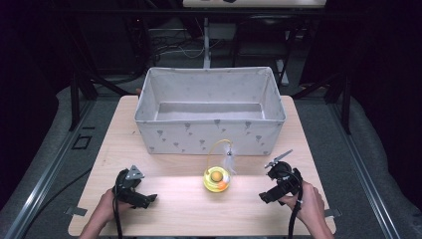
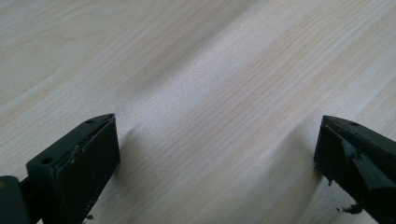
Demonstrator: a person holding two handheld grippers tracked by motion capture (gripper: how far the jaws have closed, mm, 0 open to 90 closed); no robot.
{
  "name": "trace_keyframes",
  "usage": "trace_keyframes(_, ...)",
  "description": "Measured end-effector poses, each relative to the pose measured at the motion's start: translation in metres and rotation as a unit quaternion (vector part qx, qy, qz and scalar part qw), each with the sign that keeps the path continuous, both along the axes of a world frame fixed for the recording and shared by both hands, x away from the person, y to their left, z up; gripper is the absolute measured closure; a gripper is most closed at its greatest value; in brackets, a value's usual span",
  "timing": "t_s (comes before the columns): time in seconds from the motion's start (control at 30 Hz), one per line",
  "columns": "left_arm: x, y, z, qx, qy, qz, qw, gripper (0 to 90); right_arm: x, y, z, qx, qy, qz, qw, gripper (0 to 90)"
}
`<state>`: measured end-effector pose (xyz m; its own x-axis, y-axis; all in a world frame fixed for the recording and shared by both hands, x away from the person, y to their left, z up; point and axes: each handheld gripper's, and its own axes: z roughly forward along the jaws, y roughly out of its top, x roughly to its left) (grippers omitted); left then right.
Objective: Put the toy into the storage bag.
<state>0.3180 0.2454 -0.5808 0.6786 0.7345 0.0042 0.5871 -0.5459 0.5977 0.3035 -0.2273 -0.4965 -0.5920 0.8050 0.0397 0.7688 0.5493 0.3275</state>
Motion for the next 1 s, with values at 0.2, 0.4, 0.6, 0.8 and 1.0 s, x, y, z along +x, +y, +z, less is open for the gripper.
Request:
trace_keyframes(0.2,0.0,0.0,0.0,0.0,0.0,0.0,1.0,0.2,0.0,0.001,0.0,-0.007,0.0,0.003,1.0,4.9)
trace_keyframes(0.4,0.0,0.0,0.0,0.0,0.0,0.001,1.0,0.2,0.0,0.004,0.002,-0.012,0.005,0.012,0.9998,4.9)
trace_keyframes(0.6,0.0,0.0,0.0,0.0,-0.001,0.002,1.0,0.2,-0.002,0.008,0.005,-0.015,0.006,0.019,0.9997,4.9)
trace_keyframes(0.8,-0.001,0.0,0.0,-0.001,-0.002,0.003,1.0,0.3,-0.003,0.012,0.01,-0.016,0.004,0.028,0.9995,4.9)
trace_keyframes(1.0,-0.001,0.001,0.0,-0.002,-0.002,0.003,1.0,0.2,-0.004,0.017,0.015,-0.007,-0.006,0.027,0.9996,4.7)
